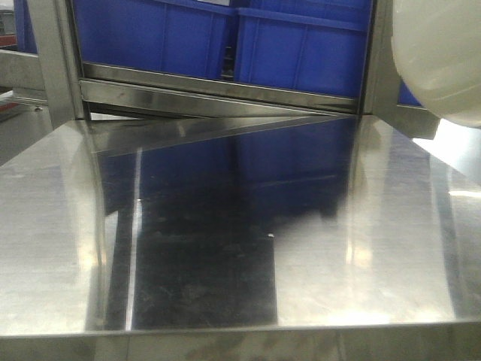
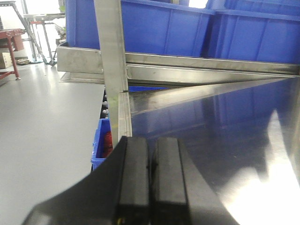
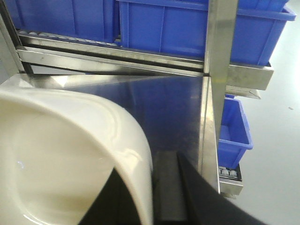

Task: Move white bin to right shelf second layer
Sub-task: 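Drive the base away from the table holding the bin in the right gripper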

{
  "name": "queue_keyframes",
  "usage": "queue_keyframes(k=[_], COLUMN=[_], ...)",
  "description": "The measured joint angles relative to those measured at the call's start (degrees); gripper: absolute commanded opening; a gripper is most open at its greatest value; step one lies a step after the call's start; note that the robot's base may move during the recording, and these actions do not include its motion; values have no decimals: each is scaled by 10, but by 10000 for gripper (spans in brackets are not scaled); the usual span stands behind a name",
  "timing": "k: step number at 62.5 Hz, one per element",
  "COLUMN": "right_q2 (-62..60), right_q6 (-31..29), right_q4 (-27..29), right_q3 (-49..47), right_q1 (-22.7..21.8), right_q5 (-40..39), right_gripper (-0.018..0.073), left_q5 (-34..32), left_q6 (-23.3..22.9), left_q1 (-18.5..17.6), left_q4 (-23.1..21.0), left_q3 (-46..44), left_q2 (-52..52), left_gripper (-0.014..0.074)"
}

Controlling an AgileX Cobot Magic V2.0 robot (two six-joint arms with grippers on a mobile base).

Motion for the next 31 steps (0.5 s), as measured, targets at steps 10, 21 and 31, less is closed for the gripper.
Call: queue_keyframes(k=[10, 21, 31], right_q2=[0, -2, 1], right_q6=[0, 0, 0], right_q4=[0, 0, 0], right_q3=[0, 0, 0], right_q1=[0, 0, 0], right_q5=[0, -1, 0], right_gripper=[56, 56, 56], left_q5=[0, -1, 0], left_q6=[0, 0, 0], left_q1=[0, 0, 0], left_q4=[0, 0, 0], left_q3=[0, 0, 0], left_q2=[0, 0, 0], left_gripper=[85, 85, 85])
